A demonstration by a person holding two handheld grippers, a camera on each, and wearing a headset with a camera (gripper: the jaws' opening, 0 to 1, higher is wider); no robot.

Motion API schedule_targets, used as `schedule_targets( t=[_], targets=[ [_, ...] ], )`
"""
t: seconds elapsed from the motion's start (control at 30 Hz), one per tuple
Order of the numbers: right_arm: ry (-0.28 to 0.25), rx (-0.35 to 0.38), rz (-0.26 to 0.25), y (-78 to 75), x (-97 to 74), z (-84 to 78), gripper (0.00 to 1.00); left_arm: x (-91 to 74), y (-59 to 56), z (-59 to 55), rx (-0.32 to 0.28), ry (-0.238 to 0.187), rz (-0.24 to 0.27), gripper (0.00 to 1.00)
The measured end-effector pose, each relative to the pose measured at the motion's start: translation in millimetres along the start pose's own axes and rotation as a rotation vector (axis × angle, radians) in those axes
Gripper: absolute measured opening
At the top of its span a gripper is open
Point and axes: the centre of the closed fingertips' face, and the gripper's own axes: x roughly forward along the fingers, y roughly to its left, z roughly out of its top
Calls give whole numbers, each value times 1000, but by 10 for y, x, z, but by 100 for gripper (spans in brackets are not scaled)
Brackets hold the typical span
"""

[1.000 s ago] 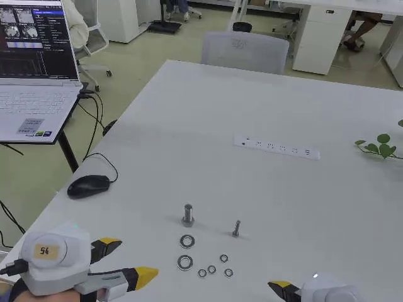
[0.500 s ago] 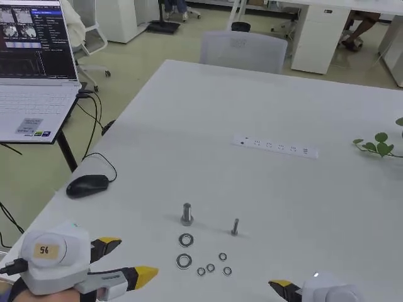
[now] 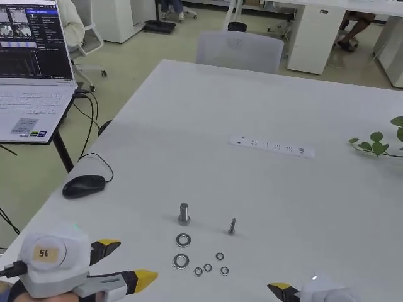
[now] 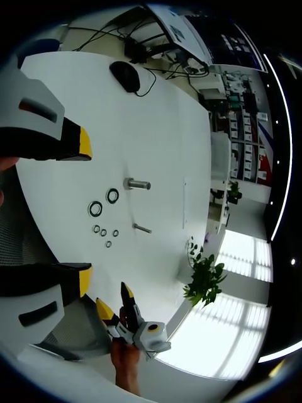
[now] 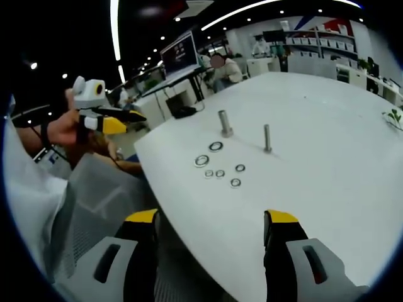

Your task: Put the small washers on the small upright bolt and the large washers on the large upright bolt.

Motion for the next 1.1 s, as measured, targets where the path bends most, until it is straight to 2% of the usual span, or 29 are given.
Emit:
schedule_targets(
  t=[0.53,0.8,0.9,1.1],
  targets=[
    [12,-26,6,9,50,78,68,48,-31,12,7,0,-12,65],
    [45,-67,1,-84,100,85,66,40,-4,41,5,-10,-6,65],
    [61,-107,-7,-157,125,101,65,31,26,42,-1,-14,-1,65],
    [133,-213,-23,-307,184,101,63,51,37,39,-10,-16,-1,65]
  ],
)
